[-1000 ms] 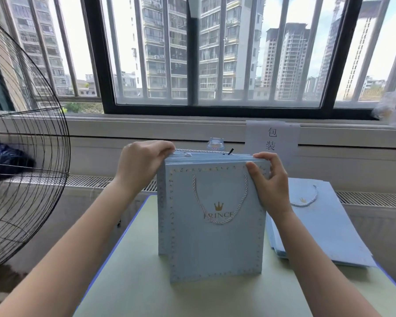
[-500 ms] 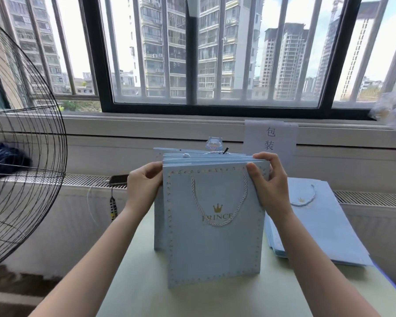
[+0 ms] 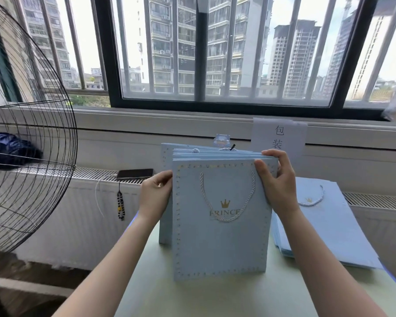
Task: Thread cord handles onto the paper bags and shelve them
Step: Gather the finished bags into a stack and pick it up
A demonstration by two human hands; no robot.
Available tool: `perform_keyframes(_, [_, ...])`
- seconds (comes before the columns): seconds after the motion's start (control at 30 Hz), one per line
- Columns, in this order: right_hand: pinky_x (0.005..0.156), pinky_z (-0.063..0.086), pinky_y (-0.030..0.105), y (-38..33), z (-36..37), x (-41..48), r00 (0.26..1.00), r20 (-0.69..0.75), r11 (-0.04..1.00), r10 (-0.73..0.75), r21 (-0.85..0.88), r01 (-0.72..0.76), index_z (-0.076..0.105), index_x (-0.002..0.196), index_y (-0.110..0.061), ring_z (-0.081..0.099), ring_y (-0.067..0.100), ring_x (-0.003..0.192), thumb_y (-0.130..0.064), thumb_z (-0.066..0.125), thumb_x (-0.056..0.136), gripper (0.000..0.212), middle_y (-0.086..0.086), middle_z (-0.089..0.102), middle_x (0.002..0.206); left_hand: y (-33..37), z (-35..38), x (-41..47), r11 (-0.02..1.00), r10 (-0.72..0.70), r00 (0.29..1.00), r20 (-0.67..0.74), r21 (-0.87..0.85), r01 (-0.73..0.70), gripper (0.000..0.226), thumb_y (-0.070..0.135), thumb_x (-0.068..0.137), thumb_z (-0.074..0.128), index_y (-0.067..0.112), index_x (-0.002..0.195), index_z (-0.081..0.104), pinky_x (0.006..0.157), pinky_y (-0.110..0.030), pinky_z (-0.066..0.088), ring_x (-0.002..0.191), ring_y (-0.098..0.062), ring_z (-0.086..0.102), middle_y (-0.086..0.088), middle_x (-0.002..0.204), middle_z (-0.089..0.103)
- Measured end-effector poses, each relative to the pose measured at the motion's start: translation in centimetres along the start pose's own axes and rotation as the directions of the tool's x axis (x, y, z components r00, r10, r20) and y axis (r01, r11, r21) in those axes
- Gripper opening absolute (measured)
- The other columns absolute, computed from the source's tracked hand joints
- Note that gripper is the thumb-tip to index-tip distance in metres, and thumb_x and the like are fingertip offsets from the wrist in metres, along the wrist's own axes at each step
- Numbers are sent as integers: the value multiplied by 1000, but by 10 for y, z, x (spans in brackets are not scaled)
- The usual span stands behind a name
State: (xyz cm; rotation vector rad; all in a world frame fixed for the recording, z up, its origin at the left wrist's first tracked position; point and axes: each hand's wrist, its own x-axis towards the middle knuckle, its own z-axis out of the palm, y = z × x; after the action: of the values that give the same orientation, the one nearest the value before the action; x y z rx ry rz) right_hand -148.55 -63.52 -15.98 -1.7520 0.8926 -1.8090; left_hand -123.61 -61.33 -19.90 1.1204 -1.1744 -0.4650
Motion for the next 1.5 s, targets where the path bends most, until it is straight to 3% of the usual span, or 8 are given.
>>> perform_keyframes(0.1, [57, 49, 12, 3, -1, 0, 1000, 1, 1000, -7, -20, 7, 50, 99, -27, 60, -5, 75, -32, 63, 83, 21, -9, 55, 95, 9, -5, 2, 992, 114, 981, -159, 80, -102, 13, 27, 89, 61, 37, 96, 64, 79, -20, 41, 86, 2, 54, 4, 103, 60])
perform_keyframes(0.33, [64, 53, 25, 9, 6, -2, 999, -44, 998, 6, -57, -8, 43, 100, -45, 62, 7, 78, -62, 60, 72, 38, -10, 59, 95, 26, -6, -2, 990, -37, 960, 278, -122, 74, 139, 96, 39, 53, 27, 151, 8, 112, -42, 32, 138, -15, 34, 2, 154, 29])
perform_keyframes(0.5, [72, 53, 19, 9, 18, -14, 982, -127, 990, 141, 33, -138, 33, 127, -39, 65, 8, 86, -62, 66, 73, 67, -2, 65, 99, 27, 14, -24, 994, -27, 998, 60, -105, 33, 55, 34, 75, 77, 27, 121, 48, 62, -9, 46, 76, 13, 62, 16, 98, 65])
perform_keyframes(0.63, [61, 50, 12, 24, 15, -38, 950, -32, 950, 310, 55, -308, 55, 102, -31, 64, -2, 78, -48, 63, 71, 36, -10, 66, 97, 12, 19, -33, 991, -79, 991, -104, -118, 67, 27, 28, 79, 75, 17, 95, 56, 57, -15, 45, 63, 0, 62, 14, 75, 67])
perform_keyframes(0.83, [60, 52, 16, 62, 11, -98, 863, -12, 863, 504, 44, -503, 59, 101, -19, 65, 4, 78, -22, 66, 86, 17, 2, 68, 99, -33, 22, -68, 995, -78, 972, -220, 47, 90, 49, 64, 64, 56, 17, 77, 48, 56, -28, 37, 57, -5, 47, 2, 68, 56])
perform_keyframes(0.97, [72, 55, 30, 60, 13, -98, 869, -47, 870, 493, 25, -493, 59, 93, -32, 66, 9, 85, -25, 67, 84, 13, -6, 68, 96, -37, 21, -68, 968, 103, 972, -213, 244, -49, 29, 61, 78, 47, 35, 91, 52, 78, -17, 34, 87, -1, 46, 16, 95, 54])
perform_keyframes(1.07, [71, 52, 26, 60, 13, -97, 877, -59, 877, 478, -33, -480, 58, 93, -35, 65, 6, 86, -32, 66, 85, 12, -11, 67, 95, -38, 22, -64, 990, -69, 994, -87, 114, 78, 14, 62, 85, 55, 54, 95, 50, 72, -13, 43, 85, 4, 59, 23, 92, 64])
perform_keyframes(1.5, [72, 41, 29, 47, -95, -37, 811, -170, 750, 559, -313, -583, 57, 101, -16, 57, 19, 87, -41, 51, 94, 27, -3, 61, 91, -14, 126, -16, 959, -275, 924, 266, 148, 242, 43, 46, 94, 51, 8, 109, 63, 84, -36, 49, 93, -21, 62, -2, 101, 66])
